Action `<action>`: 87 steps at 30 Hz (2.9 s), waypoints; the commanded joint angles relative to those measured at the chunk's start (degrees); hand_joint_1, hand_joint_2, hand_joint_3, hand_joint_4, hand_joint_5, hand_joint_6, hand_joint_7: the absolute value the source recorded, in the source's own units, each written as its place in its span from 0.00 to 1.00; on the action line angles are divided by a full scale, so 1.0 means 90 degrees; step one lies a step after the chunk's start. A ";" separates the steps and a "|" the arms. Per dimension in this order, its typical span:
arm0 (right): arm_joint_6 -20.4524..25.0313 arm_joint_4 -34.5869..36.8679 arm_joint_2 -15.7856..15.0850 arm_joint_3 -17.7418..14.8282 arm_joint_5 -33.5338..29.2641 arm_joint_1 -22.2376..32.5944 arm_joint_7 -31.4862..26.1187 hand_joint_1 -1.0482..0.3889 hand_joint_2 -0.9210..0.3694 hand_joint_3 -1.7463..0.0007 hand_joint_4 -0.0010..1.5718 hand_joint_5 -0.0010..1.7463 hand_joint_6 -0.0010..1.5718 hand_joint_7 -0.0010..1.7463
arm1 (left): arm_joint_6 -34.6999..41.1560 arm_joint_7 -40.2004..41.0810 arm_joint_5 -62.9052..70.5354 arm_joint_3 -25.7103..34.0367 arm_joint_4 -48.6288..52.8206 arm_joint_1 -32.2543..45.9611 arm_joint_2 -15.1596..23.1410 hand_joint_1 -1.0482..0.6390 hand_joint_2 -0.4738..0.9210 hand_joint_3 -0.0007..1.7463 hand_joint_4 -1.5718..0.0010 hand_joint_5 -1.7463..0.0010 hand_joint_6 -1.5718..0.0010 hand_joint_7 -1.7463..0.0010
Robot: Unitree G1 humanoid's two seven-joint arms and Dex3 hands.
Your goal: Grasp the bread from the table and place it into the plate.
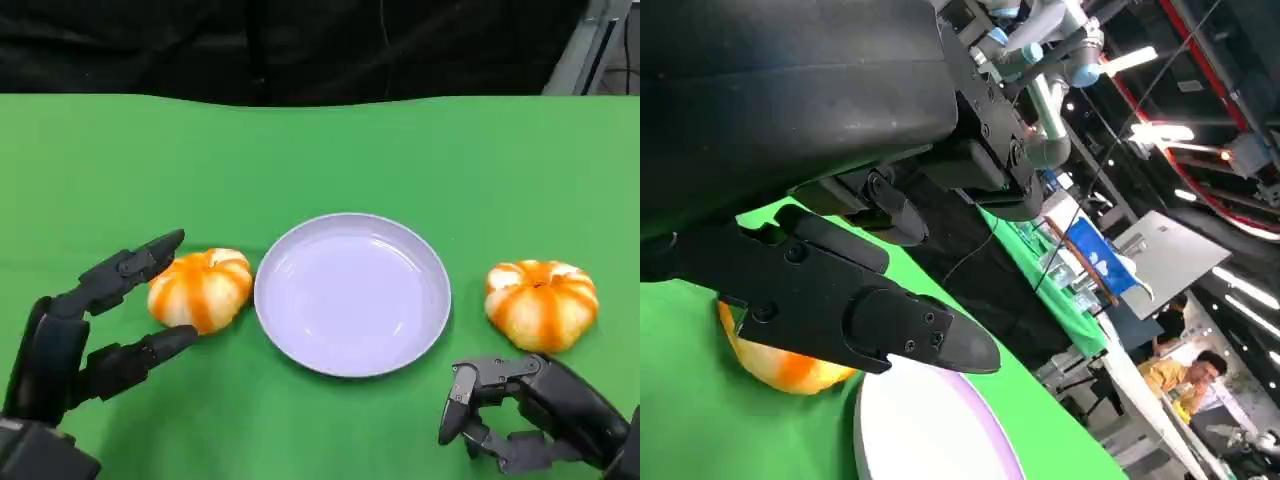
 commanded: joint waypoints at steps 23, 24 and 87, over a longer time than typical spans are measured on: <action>0.0047 -0.0079 -0.0100 -0.0036 0.0063 0.0047 0.0003 0.66 0.13 0.56 0.47 0.95 0.52 0.65 | 0.0052 0.0138 0.0053 -0.0037 -0.0100 -0.0065 0.0198 0.29 1.00 0.04 0.54 1.00 0.60 1.00; 0.0044 -0.0097 -0.0103 -0.0034 0.0044 0.0047 -0.0013 0.66 0.13 0.56 0.47 0.95 0.52 0.65 | 0.0082 0.0143 0.0067 -0.0034 -0.0137 -0.0069 0.0206 0.29 1.00 0.03 0.54 1.00 0.59 1.00; 0.0055 -0.0102 -0.0099 -0.0029 0.0048 0.0059 -0.0015 0.66 0.15 0.54 0.47 0.95 0.51 0.66 | 0.0246 0.0480 0.0375 -0.0142 -0.0299 -0.0085 0.0353 0.30 1.00 0.02 0.55 1.00 0.57 1.00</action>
